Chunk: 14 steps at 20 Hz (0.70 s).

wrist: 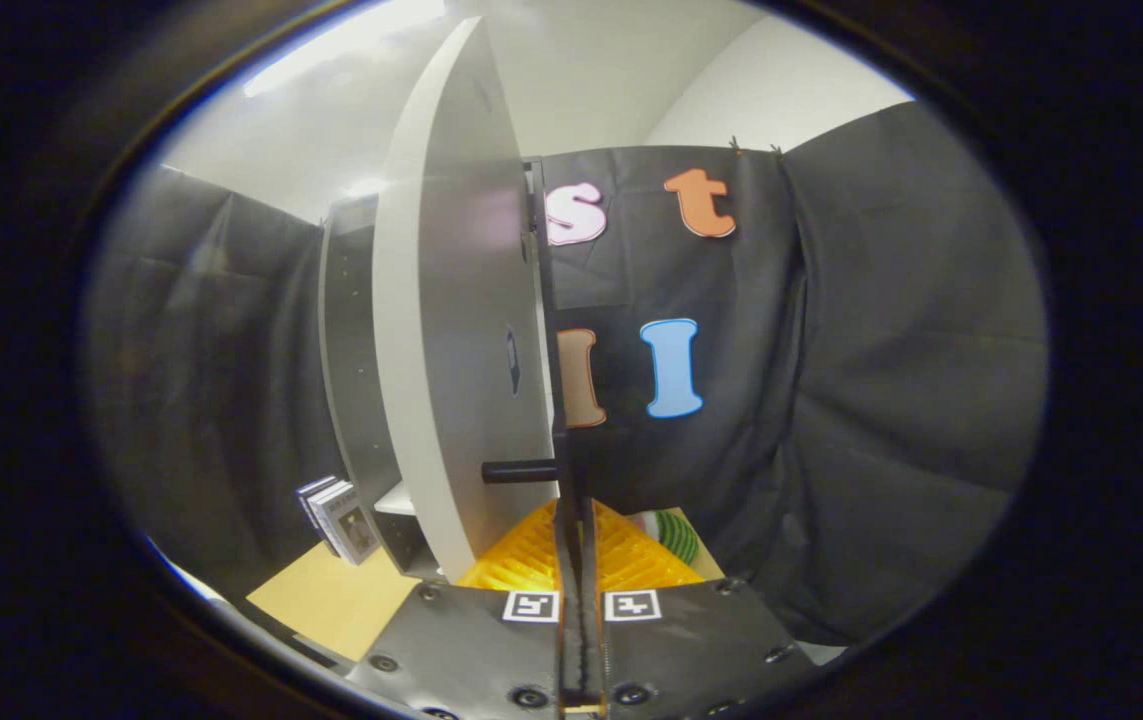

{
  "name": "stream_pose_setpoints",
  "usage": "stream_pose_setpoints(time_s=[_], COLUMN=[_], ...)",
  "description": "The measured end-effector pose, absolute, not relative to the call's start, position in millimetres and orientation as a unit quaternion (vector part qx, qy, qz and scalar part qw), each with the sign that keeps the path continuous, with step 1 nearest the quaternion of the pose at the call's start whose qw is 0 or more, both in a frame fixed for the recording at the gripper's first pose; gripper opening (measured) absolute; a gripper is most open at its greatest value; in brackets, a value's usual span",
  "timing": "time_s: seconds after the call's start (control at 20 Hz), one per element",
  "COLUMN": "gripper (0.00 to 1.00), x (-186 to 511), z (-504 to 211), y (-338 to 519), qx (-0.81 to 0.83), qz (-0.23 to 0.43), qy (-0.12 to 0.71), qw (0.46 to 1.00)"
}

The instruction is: Open the shoe cabinet door, grab the shoes and put them into the shoe cabinet, then close the shoe cabinet door.

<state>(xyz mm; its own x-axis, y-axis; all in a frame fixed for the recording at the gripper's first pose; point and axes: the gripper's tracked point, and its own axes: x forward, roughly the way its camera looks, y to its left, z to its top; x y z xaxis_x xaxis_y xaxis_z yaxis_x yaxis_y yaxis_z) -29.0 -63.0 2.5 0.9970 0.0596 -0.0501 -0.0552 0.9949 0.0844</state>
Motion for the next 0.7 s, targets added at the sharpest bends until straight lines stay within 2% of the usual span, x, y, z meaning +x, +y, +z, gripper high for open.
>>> stream_pose_setpoints(time_s=[0.35,0.7], gripper=[0.04,0.03], x=[-22,-56], z=[2,-3], y=[-78,-85], qx=[0.035,0.027], qz=[0.065,0.017], qy=[0.028,0.029], qw=[0.997,0.999])
